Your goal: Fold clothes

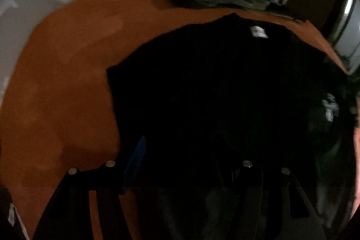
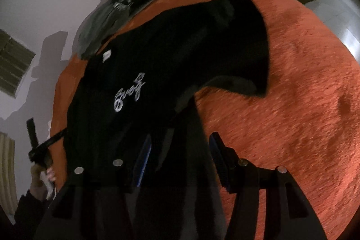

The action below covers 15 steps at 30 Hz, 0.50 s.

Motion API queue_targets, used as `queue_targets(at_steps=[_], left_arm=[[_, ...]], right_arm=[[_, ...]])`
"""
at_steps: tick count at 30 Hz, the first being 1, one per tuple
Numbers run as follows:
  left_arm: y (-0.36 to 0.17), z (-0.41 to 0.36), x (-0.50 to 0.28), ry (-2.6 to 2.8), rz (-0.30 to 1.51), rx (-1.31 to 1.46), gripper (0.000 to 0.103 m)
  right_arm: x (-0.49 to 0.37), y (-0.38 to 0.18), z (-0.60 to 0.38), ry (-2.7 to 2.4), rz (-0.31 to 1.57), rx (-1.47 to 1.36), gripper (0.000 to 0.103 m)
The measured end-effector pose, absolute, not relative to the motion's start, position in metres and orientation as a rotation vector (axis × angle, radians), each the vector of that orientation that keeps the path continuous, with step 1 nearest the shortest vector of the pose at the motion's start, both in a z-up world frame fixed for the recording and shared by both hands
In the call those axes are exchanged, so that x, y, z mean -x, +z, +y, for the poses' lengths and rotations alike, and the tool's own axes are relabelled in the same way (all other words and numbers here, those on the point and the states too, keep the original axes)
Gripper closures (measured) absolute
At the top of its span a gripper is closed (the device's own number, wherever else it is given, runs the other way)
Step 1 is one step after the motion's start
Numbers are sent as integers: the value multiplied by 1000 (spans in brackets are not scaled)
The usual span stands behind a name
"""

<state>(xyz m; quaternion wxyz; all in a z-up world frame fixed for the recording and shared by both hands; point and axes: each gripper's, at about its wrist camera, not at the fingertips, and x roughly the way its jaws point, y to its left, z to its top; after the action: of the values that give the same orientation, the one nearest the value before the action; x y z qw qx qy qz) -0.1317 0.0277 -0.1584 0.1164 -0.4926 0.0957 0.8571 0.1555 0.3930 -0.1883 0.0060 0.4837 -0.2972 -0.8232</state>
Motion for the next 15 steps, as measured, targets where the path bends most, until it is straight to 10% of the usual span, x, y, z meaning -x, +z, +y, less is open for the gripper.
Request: queue_targets(at_steps=[3, 15], left_arm=[[-163, 9, 137, 2588, 161, 1460, 99], [-201, -184, 101, 2548, -1253, 1554, 94]], right_arm=[[-155, -188, 385, -2566, -912, -1513, 49], [-158, -189, 384, -2539, -941, -1522, 49]])
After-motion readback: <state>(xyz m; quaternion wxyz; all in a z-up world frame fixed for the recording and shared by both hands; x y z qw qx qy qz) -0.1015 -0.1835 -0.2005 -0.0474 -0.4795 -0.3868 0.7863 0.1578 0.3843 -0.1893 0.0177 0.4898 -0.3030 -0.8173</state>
